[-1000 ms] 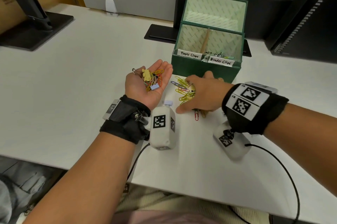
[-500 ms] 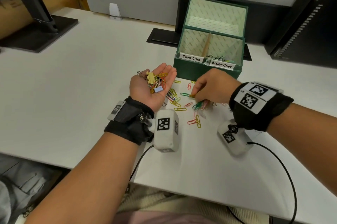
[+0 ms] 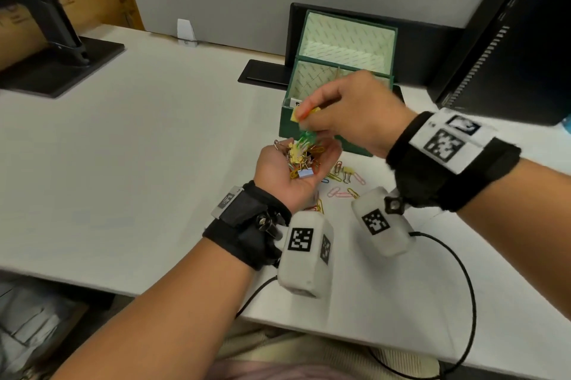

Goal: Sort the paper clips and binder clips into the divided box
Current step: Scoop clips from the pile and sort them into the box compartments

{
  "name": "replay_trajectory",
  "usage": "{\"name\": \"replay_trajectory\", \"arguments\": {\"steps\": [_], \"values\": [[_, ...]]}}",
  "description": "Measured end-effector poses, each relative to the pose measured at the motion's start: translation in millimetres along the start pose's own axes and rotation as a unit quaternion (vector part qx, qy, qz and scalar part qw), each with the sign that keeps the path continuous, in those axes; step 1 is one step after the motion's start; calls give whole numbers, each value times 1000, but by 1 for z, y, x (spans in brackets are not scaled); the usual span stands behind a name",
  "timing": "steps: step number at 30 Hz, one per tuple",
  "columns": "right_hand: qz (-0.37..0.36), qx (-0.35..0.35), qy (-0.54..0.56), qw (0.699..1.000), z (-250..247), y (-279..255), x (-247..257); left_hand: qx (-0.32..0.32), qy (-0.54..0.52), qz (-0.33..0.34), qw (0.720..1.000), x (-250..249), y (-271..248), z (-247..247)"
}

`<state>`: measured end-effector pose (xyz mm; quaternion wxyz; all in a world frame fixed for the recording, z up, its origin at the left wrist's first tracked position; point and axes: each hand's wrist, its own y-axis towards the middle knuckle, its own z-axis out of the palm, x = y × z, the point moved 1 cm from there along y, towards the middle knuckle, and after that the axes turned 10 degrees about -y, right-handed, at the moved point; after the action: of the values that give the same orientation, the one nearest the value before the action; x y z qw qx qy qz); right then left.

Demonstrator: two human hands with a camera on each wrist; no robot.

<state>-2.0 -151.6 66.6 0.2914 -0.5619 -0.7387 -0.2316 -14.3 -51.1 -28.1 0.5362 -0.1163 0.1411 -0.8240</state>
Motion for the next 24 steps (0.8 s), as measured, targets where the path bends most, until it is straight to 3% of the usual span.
{"name": "replay_trajectory", "arguments": {"steps": [3, 5, 10, 13, 20, 22, 24], "values": [[-64, 26, -182, 981, 15, -2, 0, 2, -10, 23, 1000, 6, -3, 1], [-96, 34, -239, 966, 19, -4, -1, -1, 0, 35, 999, 5, -4, 1], [-105, 61, -225, 967, 15, -10, 5, 4, 24, 77, 997, 2, -7, 4], [-103, 51, -197, 974, 7, -9, 8, 14, 23, 70, 997, -2, -7, 9], [-117, -136, -164, 970, -15, -4, 3, -16, 7, 68, 998, -31, 0, 22], [-88, -108, -196, 971, -18, -6, -4, 2, -3, 79, 997, -46, 2, 25], [-41, -5, -283, 958, -15, -8, -16, 14, -15, 96, 995, -60, 1, 27]]}}
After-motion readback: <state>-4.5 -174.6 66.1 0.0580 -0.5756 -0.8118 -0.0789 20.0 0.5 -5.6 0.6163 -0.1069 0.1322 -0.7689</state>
